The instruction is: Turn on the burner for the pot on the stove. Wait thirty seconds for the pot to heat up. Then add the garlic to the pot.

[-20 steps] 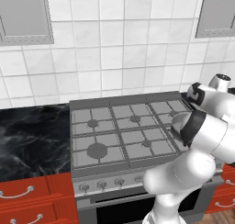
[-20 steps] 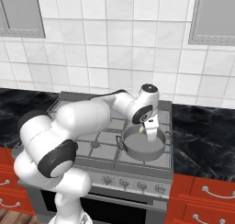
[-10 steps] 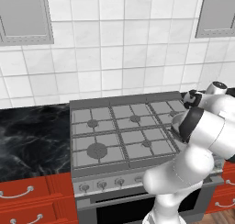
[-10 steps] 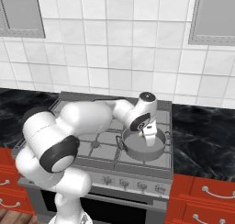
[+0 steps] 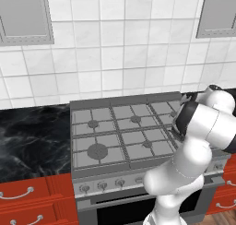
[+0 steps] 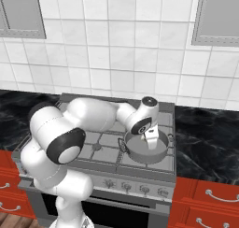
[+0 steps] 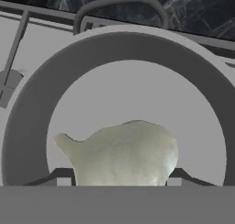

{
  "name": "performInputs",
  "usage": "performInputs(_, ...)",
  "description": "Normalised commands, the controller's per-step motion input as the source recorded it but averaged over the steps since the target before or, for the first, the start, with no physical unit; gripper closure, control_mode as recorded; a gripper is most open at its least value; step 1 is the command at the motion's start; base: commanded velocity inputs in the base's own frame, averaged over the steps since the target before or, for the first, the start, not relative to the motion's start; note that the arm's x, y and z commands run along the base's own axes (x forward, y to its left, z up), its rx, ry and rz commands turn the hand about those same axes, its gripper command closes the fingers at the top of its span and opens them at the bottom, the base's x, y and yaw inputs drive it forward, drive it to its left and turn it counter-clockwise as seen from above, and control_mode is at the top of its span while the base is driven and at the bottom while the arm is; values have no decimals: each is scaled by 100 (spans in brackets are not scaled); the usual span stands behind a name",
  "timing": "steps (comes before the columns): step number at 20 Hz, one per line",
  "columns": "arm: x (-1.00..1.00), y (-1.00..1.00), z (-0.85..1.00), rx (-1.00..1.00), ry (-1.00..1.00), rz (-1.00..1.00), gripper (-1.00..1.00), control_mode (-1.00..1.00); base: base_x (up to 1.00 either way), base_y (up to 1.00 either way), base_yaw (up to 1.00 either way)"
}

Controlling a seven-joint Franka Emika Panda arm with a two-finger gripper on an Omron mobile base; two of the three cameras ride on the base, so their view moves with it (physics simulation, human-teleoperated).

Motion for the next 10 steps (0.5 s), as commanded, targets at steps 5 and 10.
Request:
performInputs(5,3,0,-19,4,0,0,100,-100,0,0,0)
performInputs(10,0,0,-20,3,0,0,100,-100,0,0,0)
